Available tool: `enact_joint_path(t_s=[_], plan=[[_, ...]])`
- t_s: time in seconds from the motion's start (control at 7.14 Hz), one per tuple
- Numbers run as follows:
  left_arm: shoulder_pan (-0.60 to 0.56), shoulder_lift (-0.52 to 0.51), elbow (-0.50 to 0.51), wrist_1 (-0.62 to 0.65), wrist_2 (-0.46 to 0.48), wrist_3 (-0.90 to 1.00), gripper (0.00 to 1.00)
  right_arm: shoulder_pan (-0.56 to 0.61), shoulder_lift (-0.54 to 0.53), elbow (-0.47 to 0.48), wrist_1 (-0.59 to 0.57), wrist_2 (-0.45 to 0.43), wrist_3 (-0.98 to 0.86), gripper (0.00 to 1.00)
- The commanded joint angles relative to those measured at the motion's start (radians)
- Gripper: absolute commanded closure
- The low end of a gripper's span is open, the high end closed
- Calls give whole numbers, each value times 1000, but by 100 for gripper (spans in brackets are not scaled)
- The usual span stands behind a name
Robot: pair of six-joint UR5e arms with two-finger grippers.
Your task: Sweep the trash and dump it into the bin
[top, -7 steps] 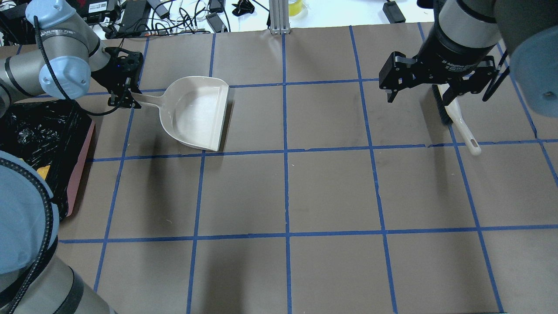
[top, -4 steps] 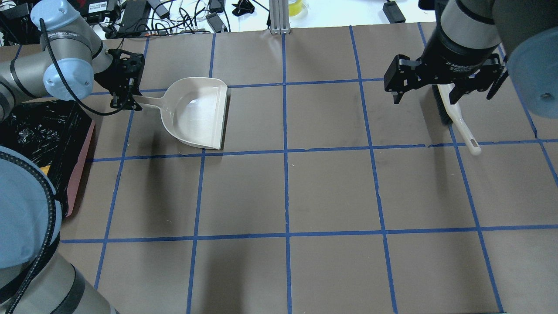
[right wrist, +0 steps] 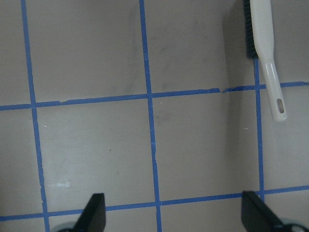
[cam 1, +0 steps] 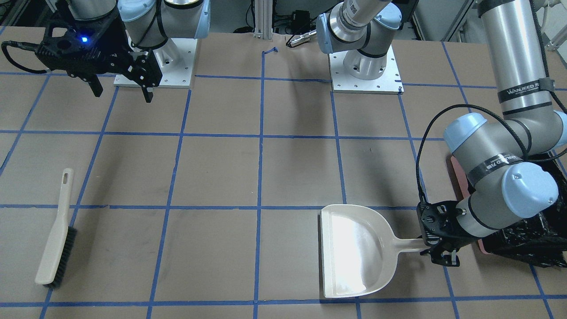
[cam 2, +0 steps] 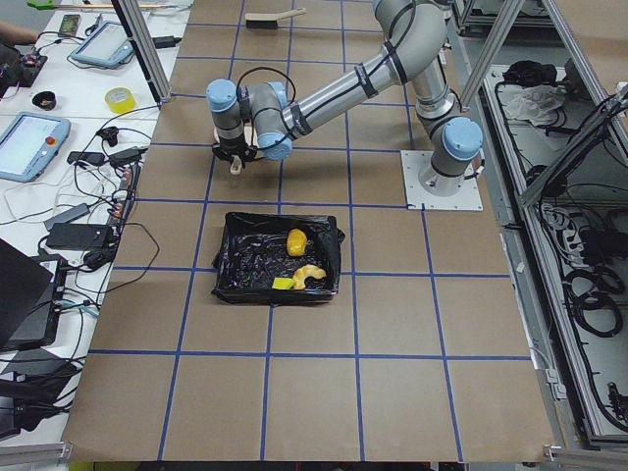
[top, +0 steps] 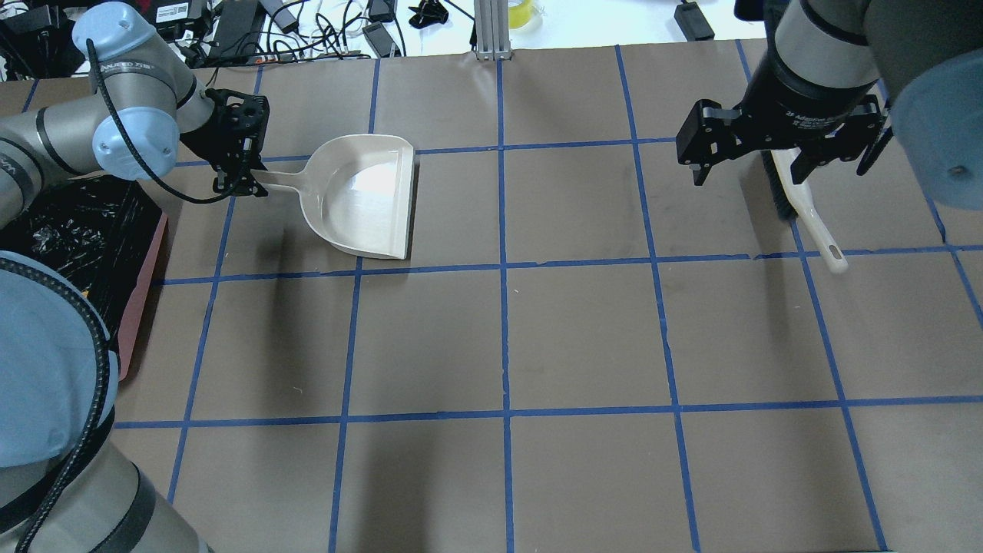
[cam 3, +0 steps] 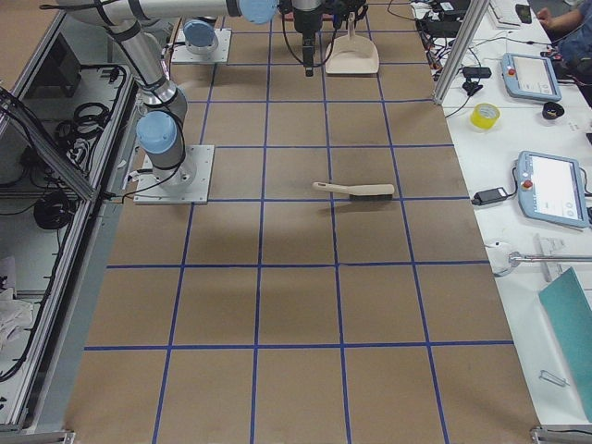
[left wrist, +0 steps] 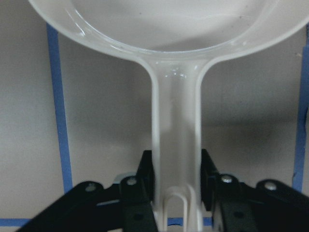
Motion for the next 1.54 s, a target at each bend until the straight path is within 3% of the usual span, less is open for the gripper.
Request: enact_joint_path(t_s=[0.0, 0.14, 0.28, 0.84, 1.4], plan=[[-6, 0, -6, 2, -2, -2, 75, 0, 0, 1, 0, 4, -1, 0], [-6, -1, -13, 0, -8, -3, 20, 0, 0, 1, 0, 4, -1, 0], [-6, 14, -26, 0, -7, -19, 0, 0, 0, 1, 0, 4, -1, 0], [-57, 124, -27, -20, -5, -233, 0, -3, 3, 3, -2, 1, -1, 0], [-67, 326, -32, -301, 2, -520, 0, -8, 3, 3, -2, 1, -1, 0]])
